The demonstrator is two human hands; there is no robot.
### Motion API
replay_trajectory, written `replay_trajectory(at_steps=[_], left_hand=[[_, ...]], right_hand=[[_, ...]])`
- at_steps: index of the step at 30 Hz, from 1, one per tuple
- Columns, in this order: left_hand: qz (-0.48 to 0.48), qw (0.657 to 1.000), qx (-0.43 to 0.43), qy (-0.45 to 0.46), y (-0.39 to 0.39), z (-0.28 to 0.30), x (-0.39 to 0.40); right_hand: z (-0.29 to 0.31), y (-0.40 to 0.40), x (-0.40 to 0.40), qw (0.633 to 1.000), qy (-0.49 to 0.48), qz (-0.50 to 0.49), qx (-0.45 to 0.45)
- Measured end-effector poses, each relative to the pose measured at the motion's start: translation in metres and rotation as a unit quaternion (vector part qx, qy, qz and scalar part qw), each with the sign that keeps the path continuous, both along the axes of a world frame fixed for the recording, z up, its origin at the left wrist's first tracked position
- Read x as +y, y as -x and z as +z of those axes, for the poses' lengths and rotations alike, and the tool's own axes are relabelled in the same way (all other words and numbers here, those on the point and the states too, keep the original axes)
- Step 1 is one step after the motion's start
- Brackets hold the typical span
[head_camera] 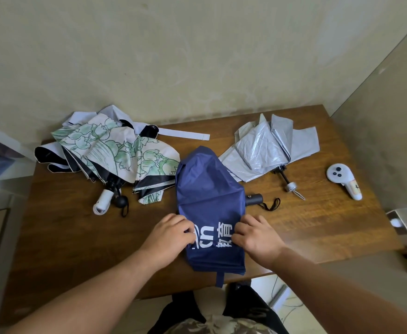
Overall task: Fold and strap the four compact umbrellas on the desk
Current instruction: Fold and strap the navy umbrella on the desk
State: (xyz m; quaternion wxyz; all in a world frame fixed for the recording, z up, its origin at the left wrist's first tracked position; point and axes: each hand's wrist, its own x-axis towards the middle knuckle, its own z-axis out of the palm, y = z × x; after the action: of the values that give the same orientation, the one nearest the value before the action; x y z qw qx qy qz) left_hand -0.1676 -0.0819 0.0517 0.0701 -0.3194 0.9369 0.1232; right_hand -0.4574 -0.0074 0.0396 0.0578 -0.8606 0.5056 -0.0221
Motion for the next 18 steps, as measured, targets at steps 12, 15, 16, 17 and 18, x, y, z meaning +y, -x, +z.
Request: replay_trajectory(at_steps=[12, 15, 16, 17, 18], left_hand=[[-0.014, 0.997, -0.072, -0.006, -0.003, -0.027, 0.017], [-0.01, 0.995, -0.094, -0.022, -0.005, -0.033, 0.022], [-0.019, 0.994, -0.104, -0.022, -0.006, -0.033, 0.024], [-0.025, 0.993, -0.112, -0.023, -0.005, -0.031, 0.026], [-0.029, 0.993, -0.115, -0.024, -0.005, -0.03, 0.028]], right_hand=[[-0.024, -0.005, 0.016, 0.986, -0.119, 0.035, 0.111], [-0.026, -0.003, 0.022, 0.968, -0.198, 0.035, 0.15], [-0.026, -0.002, 0.023, 0.964, -0.213, 0.035, 0.153], [-0.025, -0.002, 0.025, 0.963, -0.221, 0.033, 0.152], [-0.022, -0.003, 0.025, 0.962, -0.227, 0.023, 0.149]])
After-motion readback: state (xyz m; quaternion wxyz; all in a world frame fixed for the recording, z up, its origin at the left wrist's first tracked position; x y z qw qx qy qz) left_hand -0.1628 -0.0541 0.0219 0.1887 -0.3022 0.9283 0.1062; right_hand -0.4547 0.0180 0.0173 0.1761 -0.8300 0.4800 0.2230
